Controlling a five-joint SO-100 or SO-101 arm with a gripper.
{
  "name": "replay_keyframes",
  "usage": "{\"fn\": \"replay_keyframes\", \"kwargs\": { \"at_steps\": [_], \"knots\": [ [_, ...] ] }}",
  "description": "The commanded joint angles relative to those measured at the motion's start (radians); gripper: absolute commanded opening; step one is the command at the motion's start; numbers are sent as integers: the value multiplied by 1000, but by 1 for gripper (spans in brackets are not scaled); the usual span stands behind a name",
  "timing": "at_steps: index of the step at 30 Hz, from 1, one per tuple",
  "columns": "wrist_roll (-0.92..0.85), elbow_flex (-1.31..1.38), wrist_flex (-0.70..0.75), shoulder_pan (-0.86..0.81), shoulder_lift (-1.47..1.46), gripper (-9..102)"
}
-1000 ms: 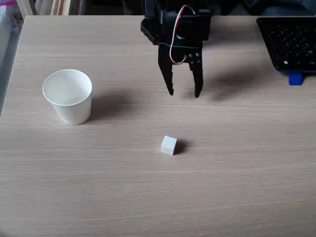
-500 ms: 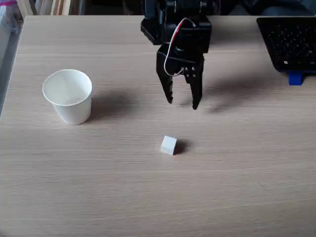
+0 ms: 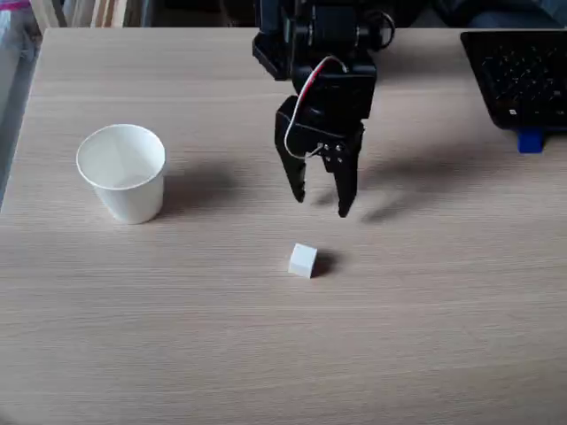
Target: Grasp a block and put it in the bin.
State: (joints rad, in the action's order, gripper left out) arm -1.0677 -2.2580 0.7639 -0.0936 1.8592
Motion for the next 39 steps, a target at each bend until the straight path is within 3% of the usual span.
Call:
{"fn": "replay_keyframes", "kwargs": {
  "at_steps": [1, 39],
  "knots": [
    [8, 72, 0, 0, -35, 28],
    [3, 448, 41, -71, -367, 30]
  ]
}}
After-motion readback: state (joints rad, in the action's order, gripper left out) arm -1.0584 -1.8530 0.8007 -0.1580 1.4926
